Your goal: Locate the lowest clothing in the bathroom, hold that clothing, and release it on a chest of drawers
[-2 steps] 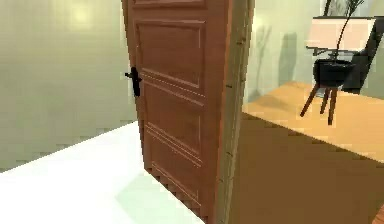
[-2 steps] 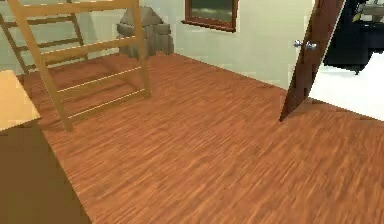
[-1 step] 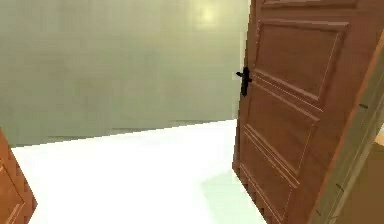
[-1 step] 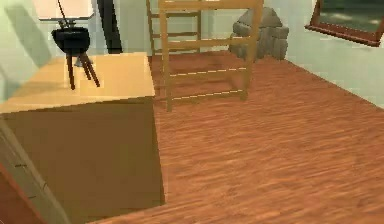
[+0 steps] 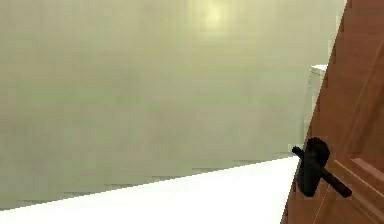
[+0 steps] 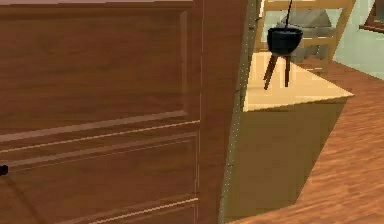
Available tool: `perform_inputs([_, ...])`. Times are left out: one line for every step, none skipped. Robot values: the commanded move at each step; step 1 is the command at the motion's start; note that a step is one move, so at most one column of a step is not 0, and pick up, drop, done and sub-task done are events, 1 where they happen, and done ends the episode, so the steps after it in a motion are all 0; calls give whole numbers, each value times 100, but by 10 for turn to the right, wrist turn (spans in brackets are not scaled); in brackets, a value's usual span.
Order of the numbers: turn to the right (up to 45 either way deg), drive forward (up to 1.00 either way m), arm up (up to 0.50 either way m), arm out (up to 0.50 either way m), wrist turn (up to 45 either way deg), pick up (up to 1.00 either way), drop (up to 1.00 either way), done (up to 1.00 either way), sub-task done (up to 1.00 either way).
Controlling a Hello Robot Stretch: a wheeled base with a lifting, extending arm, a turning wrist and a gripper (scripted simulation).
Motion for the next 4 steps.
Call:
perform_inputs([-30,0,0,0,0,0,0,0,0])
perform_inputs([0,65,0,0,0,0,0,0,0])
perform_inputs([300,0,0,0,0,0,0,0,0])
perform_inputs([0,30,0,0,0,0,0,0,0])
